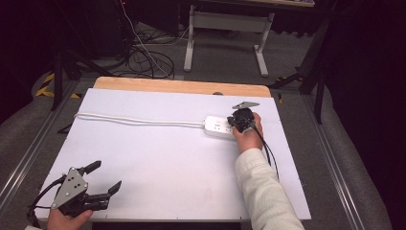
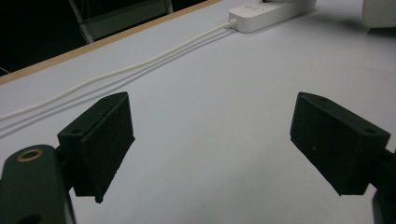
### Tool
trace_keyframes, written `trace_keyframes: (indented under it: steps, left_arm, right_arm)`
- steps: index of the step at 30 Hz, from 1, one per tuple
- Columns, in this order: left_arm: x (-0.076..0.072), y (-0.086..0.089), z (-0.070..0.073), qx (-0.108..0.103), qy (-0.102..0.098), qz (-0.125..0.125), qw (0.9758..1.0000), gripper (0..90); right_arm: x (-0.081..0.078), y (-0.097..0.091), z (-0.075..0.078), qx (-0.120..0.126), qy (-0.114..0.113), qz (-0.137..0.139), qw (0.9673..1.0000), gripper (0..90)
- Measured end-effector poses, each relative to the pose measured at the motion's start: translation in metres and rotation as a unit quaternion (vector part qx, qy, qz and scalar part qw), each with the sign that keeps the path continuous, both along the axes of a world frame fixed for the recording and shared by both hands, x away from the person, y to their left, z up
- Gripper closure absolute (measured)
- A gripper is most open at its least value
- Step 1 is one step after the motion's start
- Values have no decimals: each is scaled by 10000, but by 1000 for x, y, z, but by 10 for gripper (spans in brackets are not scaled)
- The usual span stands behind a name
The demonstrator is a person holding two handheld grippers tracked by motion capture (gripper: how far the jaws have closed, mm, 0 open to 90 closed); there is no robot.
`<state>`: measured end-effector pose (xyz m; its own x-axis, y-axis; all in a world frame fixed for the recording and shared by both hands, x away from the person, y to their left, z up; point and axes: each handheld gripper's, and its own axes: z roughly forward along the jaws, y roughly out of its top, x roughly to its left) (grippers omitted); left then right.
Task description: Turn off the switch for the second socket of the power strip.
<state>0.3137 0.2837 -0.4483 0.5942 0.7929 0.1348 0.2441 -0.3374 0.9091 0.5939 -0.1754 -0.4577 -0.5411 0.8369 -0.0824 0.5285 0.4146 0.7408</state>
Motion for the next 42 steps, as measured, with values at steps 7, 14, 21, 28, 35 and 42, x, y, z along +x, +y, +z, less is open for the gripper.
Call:
trace_keyframes:
  steps: [7,14,21,28,35,42]
  left_arm:
    - [0,0,0,9,-1,-5,10000,141]
    - [0,0,0,4,0,-9,10000,142]
    - [0,-1,0,29,-27,-26,10000,142]
    - [0,0,0,-5,-9,-47,10000,142]
    - [-1,1,1,-30,-26,-23,10000,141]
    - [3,1,0,-48,23,-22,10000,137]
  right_arm:
    - [-1,2,0,-17,1,-81,10000,900]
    - [0,1,0,27,54,-81,9999,900]
    - [-1,5,1,-119,18,-141,9998,900]
    - [-1,6,1,-119,54,-191,9997,900]
    - [-1,7,2,-149,121,-289,9994,900]
    - [-7,3,14,205,-218,-419,9987,900]
